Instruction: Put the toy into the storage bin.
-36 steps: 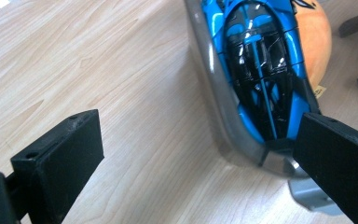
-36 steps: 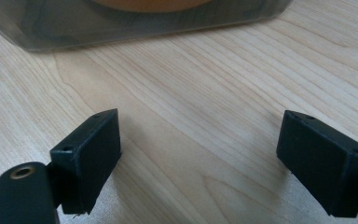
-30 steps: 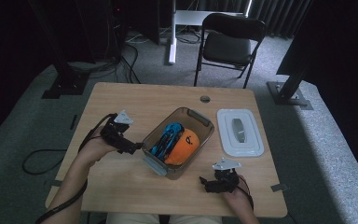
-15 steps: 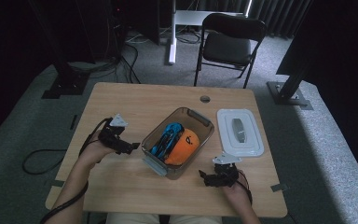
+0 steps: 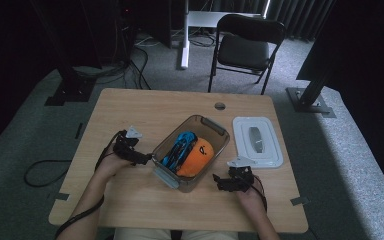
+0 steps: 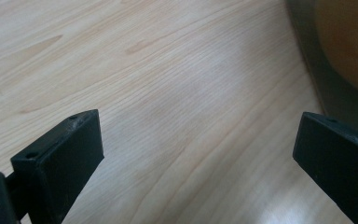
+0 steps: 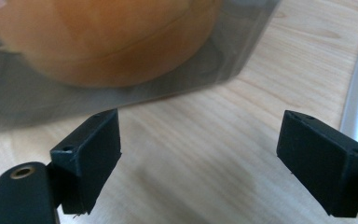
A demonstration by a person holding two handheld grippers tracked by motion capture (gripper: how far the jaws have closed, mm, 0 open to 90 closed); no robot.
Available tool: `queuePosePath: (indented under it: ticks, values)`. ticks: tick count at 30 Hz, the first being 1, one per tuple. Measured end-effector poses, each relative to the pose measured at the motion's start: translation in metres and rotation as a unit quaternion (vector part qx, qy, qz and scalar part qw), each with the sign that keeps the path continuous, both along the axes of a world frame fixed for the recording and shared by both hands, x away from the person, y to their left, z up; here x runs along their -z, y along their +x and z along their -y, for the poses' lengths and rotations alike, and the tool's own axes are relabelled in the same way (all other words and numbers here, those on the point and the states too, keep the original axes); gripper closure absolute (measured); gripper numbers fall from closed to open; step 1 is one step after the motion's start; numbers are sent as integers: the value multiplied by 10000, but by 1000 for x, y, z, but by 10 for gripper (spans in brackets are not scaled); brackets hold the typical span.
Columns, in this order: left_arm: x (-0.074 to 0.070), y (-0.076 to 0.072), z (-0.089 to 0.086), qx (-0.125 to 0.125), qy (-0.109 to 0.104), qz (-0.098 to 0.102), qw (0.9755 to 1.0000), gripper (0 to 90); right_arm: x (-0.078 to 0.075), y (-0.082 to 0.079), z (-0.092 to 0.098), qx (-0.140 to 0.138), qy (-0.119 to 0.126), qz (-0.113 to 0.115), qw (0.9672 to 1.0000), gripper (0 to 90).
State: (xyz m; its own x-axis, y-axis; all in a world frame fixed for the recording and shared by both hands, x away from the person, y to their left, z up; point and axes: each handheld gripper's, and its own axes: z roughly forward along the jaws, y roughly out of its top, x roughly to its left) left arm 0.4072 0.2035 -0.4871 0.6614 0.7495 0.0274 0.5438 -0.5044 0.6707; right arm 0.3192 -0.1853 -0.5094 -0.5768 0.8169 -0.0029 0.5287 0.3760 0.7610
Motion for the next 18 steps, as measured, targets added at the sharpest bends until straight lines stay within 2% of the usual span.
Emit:
queuePosePath:
  ticks: [5, 10, 18]
  values:
    - [5, 6, 8, 11, 18, 111, 9999, 23, -1, 6, 1, 68, 1, 13, 10000, 132]
    - [12, 14, 20, 82, 130, 64, 9999, 23, -2, 14, 1, 149, 31, 40, 9999, 132]
    - [16, 22, 23, 33, -1, 81, 10000, 23, 0, 23, 1, 190, 55, 19, 9998, 132]
